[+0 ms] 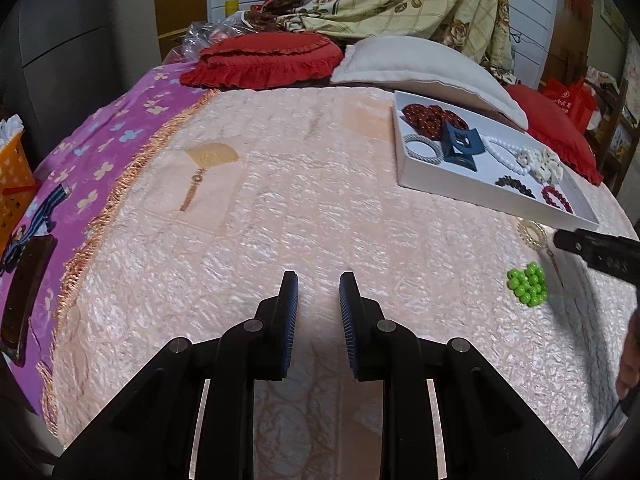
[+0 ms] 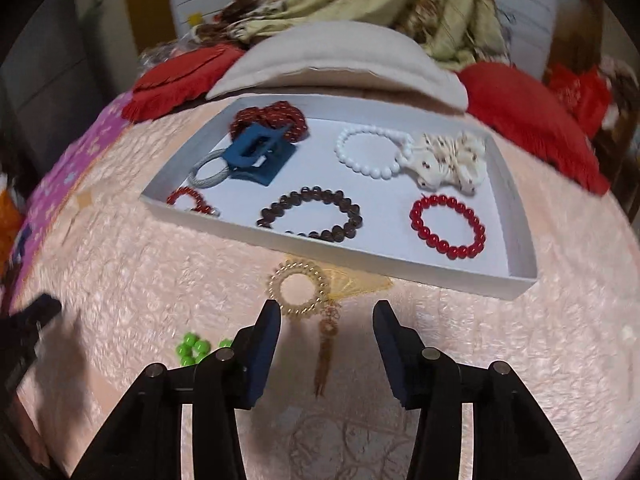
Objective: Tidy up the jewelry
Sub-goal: 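Grasp the green bead bracelet with the left tool while the right tool grasps the gold coil tie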
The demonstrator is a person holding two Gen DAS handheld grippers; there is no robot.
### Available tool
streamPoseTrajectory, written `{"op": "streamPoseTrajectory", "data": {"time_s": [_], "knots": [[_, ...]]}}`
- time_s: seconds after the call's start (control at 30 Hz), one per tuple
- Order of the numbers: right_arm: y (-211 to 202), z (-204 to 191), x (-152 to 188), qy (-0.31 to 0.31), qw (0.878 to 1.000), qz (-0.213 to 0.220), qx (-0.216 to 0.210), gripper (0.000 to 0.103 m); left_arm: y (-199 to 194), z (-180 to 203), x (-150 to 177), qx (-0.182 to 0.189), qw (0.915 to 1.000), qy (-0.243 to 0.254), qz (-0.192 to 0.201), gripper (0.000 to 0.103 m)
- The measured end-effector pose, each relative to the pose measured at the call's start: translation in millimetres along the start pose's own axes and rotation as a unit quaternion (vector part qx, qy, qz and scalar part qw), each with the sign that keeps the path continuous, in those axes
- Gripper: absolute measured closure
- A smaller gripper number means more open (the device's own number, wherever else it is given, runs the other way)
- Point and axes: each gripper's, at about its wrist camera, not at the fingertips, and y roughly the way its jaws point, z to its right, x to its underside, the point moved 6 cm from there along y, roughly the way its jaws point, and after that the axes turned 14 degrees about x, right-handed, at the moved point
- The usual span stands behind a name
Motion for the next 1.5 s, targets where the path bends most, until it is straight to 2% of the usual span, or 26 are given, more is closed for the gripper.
{"op": "streamPoseTrajectory", "data": {"time_s": [0.13, 0.23, 0.33, 0.4, 0.53, 0.67, 0.8, 0.9, 1.07, 1.2, 1.37, 1.5], "knots": [[16.7, -1.8, -7.1, 0.012, 1.000, -0.009, -0.006, 0.059, 1.8, 11.0, 2.7, 0.007, 0.9999, 0.010, -0.004, 0.083], [31.4, -6.4, -10.1, 0.003, 1.000, -0.021, 0.001, 0.065, 2.8, 24.0, 4.9, 0.027, 0.9994, 0.020, -0.011, 0.083], [32.9, -3.4, -8.5, -0.007, 1.000, -0.018, 0.014, 0.084, 3.5, 40.0, 5.3, 0.064, 0.9974, 0.025, -0.023, 0.083], [31.5, 2.9, -4.8, -0.006, 1.000, -0.022, 0.010, 0.091, 6.8, 54.1, 4.5, 0.082, 0.9955, 0.033, -0.034, 0.083], [27.2, 25.5, 9.4, 0.005, 1.000, -0.026, 0.014, 0.091, 17.9, 81.9, 2.6, 0.107, 0.9912, 0.053, -0.058, 0.082], [21.3, 46.7, 23.6, 0.022, 1.000, -0.021, -0.002, 0.091, 39.8, 115.0, 4.0, 0.130, 0.9820, 0.104, -0.090, 0.083], [18.0, 52.7, 28.6, 0.032, 0.999, -0.013, -0.016, 0.091, 66.1, 137.3, 3.1, 0.145, 0.9716, 0.141, -0.123, 0.083], [16.8, 52.8, 30.2, 0.032, 0.999, -0.008, -0.018, 0.091, 76.3, 146.3, 0.3, 0.147, 0.9686, 0.155, -0.127, 0.079], [15.8, 55.1, 32.4, 0.041, 0.999, -0.001, -0.028, 0.091, 84.4, 153.5, -5.4, 0.157, 0.9669, 0.147, -0.137, 0.077], [15.4, 56.6, 33.6, 0.049, 0.998, 0.005, -0.036, 0.091, 77.2, 152.1, -11.5, 0.193, 0.9649, 0.117, -0.134, 0.077], [15.1, 54.4, 33.8, 0.046, 0.998, 0.010, -0.032, 0.090, 79.7, 153.0, -17.4, 0.189, 0.9643, 0.128, -0.134, 0.077], [15.0, 53.4, 33.8, 0.045, 0.998, 0.011, -0.033, 0.087, 88.8, 163.2, -16.4, 0.216, 0.9526, 0.151, -0.152, 0.077]]}}
